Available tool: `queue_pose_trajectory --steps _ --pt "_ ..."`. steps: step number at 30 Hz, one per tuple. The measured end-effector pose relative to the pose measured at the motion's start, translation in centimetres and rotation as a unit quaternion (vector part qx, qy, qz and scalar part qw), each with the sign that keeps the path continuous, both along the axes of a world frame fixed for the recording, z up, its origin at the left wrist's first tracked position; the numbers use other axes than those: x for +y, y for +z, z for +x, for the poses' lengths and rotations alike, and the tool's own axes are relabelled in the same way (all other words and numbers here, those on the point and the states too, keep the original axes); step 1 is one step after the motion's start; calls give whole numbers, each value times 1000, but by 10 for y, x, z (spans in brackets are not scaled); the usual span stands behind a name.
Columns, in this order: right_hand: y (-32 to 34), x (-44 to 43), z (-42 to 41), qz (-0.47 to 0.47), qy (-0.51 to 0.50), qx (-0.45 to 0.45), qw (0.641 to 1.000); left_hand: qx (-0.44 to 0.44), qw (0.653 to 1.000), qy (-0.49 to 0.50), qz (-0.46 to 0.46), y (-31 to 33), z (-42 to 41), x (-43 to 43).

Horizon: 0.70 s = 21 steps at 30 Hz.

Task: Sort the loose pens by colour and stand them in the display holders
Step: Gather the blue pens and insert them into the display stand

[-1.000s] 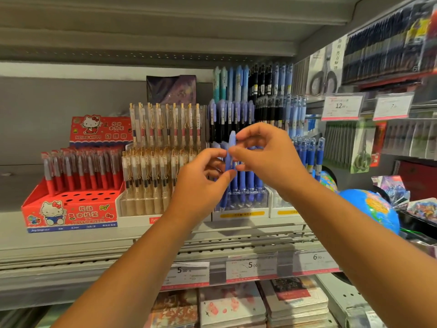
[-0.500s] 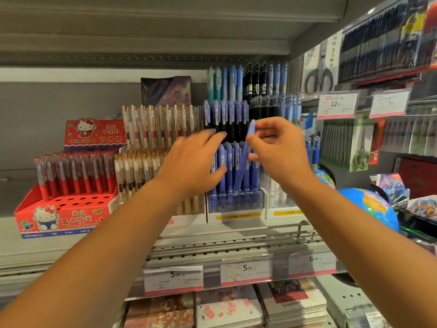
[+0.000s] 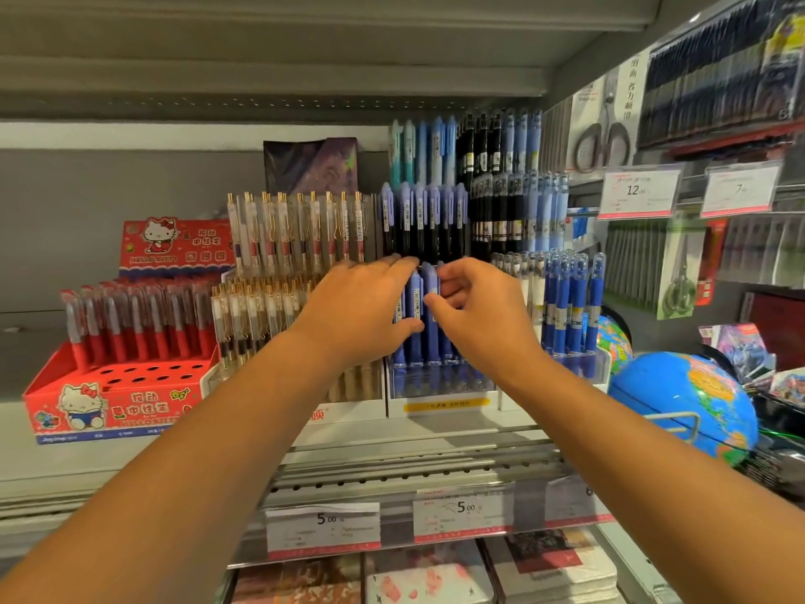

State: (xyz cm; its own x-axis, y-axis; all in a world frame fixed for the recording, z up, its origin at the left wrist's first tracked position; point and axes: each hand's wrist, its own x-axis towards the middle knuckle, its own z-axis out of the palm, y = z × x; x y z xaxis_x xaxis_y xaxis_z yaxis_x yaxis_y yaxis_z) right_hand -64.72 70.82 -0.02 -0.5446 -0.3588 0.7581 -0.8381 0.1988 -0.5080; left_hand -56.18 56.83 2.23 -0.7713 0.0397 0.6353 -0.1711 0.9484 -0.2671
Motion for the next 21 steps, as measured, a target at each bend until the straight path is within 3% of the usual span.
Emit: queue_pose_trajectory --steps 6,10,13,17,21 --pt "-1 2 3 25 -7 -19 999 -2 1000 -6 18 1 -1 2" --pt "0 5 3 54 -62 36 996 8 999 0 36 0 1 8" --pt "0 6 5 30 -101 87 991 92 984 -65 140 -5 5 21" --pt "2 6 8 17 -61 18 998 140 940 -121 287 -13 5 43" --pt "1 8 5 116 -48 -8 992 94 981 -56 163 -21 0 43"
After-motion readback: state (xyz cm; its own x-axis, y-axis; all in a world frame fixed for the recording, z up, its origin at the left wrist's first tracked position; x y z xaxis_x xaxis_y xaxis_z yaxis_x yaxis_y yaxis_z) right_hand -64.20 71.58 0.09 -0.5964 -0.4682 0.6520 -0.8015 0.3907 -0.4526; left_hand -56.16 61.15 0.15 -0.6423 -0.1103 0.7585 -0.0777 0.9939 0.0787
